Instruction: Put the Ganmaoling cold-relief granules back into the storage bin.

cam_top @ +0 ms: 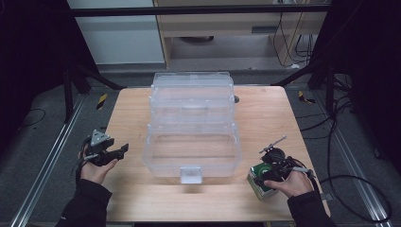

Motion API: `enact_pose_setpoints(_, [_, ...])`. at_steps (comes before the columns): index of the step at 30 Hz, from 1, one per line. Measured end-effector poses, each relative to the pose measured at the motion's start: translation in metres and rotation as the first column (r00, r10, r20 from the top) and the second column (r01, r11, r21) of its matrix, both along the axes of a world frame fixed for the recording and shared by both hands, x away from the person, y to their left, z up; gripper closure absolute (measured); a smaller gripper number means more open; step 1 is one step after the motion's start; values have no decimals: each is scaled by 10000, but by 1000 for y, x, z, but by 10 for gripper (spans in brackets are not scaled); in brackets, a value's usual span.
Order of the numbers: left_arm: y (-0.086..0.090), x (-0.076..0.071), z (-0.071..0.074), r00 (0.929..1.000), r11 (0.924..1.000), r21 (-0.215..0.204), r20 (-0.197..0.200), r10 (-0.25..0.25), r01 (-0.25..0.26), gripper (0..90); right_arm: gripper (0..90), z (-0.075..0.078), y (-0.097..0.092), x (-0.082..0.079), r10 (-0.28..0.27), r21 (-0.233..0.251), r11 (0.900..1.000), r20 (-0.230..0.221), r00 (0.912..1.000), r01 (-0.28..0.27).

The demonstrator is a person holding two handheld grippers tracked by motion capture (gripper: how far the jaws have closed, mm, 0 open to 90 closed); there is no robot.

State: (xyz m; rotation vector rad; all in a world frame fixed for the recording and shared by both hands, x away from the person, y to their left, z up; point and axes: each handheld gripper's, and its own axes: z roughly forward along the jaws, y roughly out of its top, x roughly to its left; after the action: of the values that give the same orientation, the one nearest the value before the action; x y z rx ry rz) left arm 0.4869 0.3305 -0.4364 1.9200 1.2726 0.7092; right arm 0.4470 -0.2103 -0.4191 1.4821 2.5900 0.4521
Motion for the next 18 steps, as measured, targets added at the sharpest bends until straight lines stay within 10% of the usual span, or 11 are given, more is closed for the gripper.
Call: enact_pose_setpoints(18, [-2,0,-2,9999,10000,30,-96,-64,65,344,108,-6,0,4,-4,-66,10000,-570,9984,0])
